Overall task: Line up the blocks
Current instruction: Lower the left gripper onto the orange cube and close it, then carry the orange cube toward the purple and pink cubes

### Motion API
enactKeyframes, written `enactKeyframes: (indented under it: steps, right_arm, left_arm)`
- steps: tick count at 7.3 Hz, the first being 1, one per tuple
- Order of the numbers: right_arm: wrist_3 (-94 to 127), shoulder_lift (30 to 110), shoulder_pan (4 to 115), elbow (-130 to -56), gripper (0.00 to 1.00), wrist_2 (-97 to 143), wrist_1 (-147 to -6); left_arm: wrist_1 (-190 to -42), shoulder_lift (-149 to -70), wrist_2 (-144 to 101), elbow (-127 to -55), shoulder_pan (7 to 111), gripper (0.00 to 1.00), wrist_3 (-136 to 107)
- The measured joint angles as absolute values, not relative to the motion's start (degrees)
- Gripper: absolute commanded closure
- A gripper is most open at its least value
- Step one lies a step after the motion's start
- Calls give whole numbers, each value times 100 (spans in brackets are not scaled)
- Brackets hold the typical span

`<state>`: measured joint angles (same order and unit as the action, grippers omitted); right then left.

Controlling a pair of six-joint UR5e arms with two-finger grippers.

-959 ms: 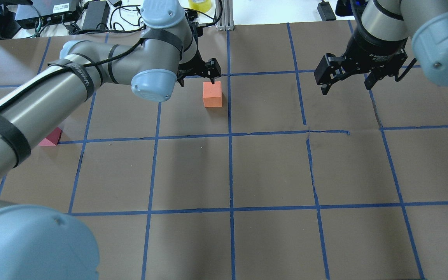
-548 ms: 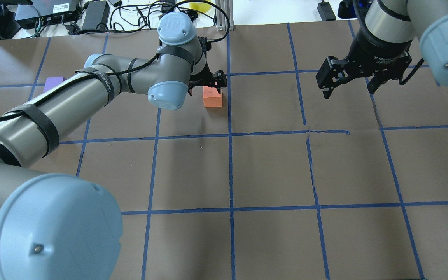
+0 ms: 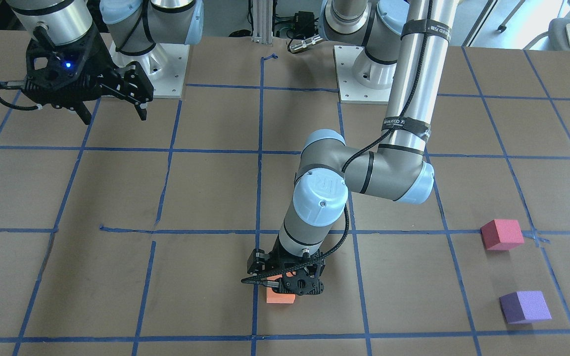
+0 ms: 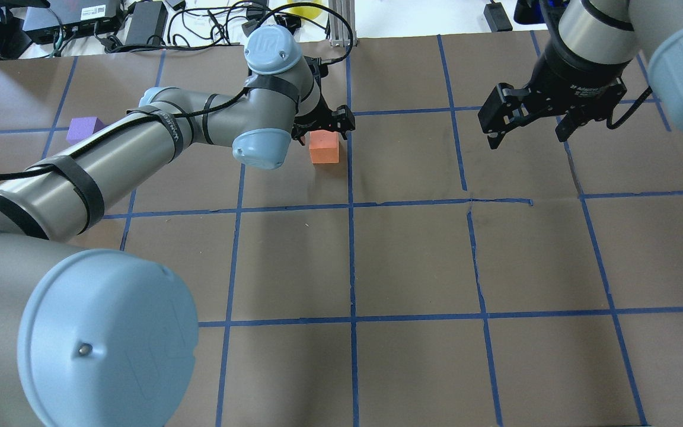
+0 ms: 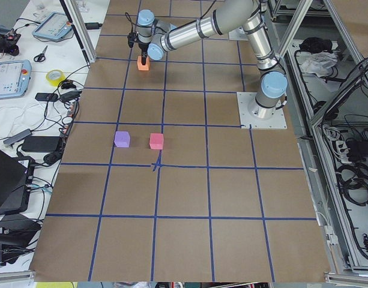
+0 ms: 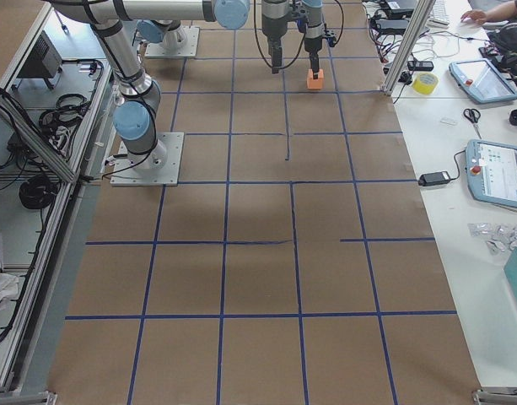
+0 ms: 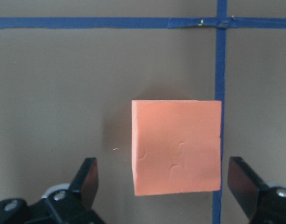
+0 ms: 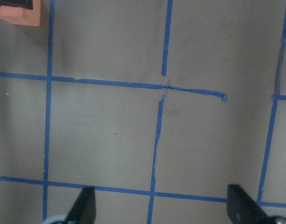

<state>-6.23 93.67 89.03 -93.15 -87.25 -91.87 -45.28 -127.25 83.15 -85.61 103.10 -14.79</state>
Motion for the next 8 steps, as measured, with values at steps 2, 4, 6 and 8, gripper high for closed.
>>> enactKeyframes:
  steps: [2,4,6,8]
  right_arm:
    - [-613,9392,8909,-9338,0,-8701,-9184]
    - [-597,9376,8910,-9345,0,-8693,-9233]
    - [-559,9362,8910,-9331,0,-8677,-9253]
    - [-552,9378,8912,-9324,0,-8641,-9254]
  left_arm:
    - [-4516,-12828,8344,-8557,10310,47,-1458]
    - [-4512,-12823,8357,-8574,10301,73,-1428]
    - [-4552,-12618,8469,-8606,10143,88,-1352]
    - [-4699,-12374,8572,-8664,9650,87,-1092]
